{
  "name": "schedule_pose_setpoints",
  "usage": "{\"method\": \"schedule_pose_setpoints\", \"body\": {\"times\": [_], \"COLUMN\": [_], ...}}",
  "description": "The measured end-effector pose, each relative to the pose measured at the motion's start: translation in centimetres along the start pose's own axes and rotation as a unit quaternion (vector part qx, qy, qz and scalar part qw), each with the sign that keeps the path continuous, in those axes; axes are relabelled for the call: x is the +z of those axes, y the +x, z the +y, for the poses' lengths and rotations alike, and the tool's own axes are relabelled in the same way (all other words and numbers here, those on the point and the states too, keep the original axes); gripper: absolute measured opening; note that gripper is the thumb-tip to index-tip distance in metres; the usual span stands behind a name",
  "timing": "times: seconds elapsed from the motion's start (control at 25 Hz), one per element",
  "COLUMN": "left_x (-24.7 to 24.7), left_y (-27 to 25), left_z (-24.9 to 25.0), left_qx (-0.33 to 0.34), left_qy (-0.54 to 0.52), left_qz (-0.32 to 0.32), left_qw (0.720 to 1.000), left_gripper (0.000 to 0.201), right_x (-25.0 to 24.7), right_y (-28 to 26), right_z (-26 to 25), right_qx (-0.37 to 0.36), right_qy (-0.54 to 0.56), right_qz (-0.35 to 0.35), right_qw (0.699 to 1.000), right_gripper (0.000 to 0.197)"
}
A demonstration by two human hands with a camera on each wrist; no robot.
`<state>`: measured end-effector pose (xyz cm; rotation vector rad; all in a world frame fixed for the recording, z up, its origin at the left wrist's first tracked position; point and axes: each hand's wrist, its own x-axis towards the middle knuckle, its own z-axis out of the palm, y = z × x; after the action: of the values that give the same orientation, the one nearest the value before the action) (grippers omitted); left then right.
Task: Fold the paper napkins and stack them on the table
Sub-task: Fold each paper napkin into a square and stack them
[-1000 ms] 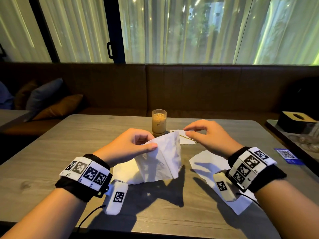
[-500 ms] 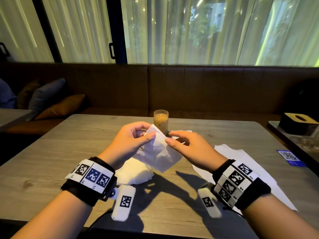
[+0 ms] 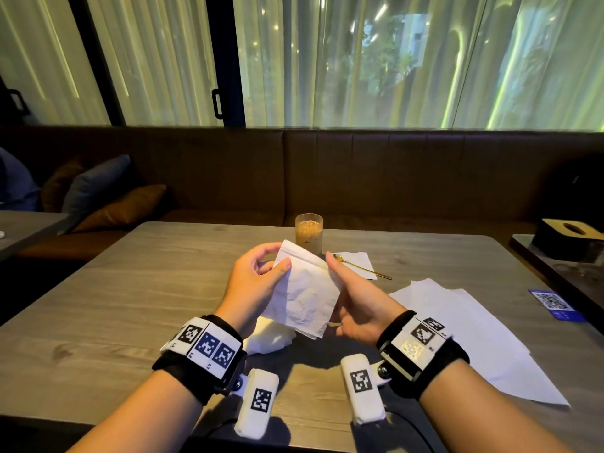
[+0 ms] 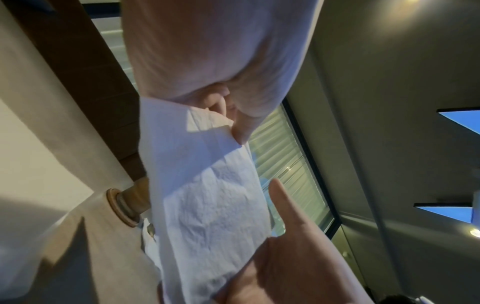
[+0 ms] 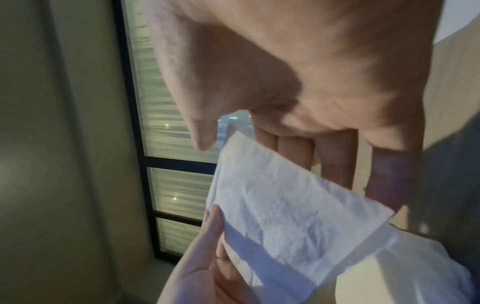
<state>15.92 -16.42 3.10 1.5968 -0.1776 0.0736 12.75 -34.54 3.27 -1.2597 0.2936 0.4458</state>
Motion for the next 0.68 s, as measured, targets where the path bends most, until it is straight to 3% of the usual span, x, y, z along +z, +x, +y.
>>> {"method": "schedule_pose_setpoints", "body": {"times": [0.12, 0.24, 0.4, 0.56, 0.68], "left_x": [0.1, -0.2, -0.8, -1.1, -1.0], "left_y": [0.0, -0.3, -0.5, -0.4, -0.3], "left_z": [-0.7, -0.9, -0.6, -0.1, 0.0], "left_qx": [-0.013, -0.026, -0.082, -0.107, -0.091], "left_qy": [-0.008, -0.014, -0.041, -0.034, -0.043], "left_qz": [0.004, -0.034, -0.145, -0.188, -0.181], "left_qw": [1.0, 0.999, 0.985, 0.976, 0.978], "left_gripper": [0.031, 0.042, 0.051, 0.045, 0.041], "right_x": [0.1, 0.0, -1.3, -1.8, -1.8], "right_y": [0.0, 0.6, 1.6, 1.1, 0.8], "right_z": [-0.2, -0.2, -0.5, -1.5, -2.1], "right_qx": [0.014, 0.002, -0.066, -0.119, -0.179], "right_qy": [0.017, 0.062, 0.027, -0.042, -0.09], "right_qz": [0.021, 0.005, -0.01, -0.038, -0.024], "right_qw": [1.0, 0.998, 0.997, 0.991, 0.979], "right_gripper": [0.044, 0.036, 0.038, 0.041, 0.05]}}
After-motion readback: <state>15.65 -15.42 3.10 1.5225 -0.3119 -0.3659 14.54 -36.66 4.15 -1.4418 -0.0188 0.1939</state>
